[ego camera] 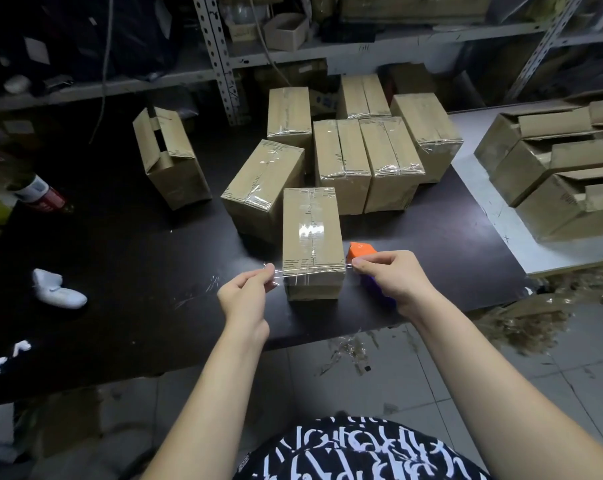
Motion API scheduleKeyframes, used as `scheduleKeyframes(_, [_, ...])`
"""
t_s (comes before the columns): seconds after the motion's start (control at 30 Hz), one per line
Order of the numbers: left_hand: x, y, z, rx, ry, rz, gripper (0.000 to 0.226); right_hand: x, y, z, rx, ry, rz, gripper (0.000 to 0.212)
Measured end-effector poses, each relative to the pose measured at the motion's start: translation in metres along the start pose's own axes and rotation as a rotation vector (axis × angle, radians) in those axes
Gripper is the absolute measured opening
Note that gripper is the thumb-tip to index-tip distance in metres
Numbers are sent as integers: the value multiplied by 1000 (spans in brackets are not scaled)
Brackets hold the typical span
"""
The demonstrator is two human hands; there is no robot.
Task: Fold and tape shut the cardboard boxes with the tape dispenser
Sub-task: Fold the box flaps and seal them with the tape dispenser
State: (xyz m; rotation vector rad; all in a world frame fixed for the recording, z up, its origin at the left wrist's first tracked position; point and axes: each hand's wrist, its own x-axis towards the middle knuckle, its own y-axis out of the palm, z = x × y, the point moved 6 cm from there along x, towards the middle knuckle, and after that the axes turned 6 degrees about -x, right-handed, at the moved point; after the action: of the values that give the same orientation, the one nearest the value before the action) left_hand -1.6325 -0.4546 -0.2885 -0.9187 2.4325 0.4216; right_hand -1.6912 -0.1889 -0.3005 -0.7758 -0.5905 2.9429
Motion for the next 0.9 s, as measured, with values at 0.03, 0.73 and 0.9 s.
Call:
scheduleKeyframes(0.03, [2, -1, 1, -3, -4, -9, 9, 2, 1, -1, -9, 9, -16, 9])
scheduleKeyframes(0.73, [11, 10, 40, -20, -299, 60, 8, 2, 20, -14, 203, 186, 89, 23])
scheduleKeyframes(0.9, [12, 14, 41, 98, -371, 90, 21, 3, 16, -21, 189, 146, -37, 38])
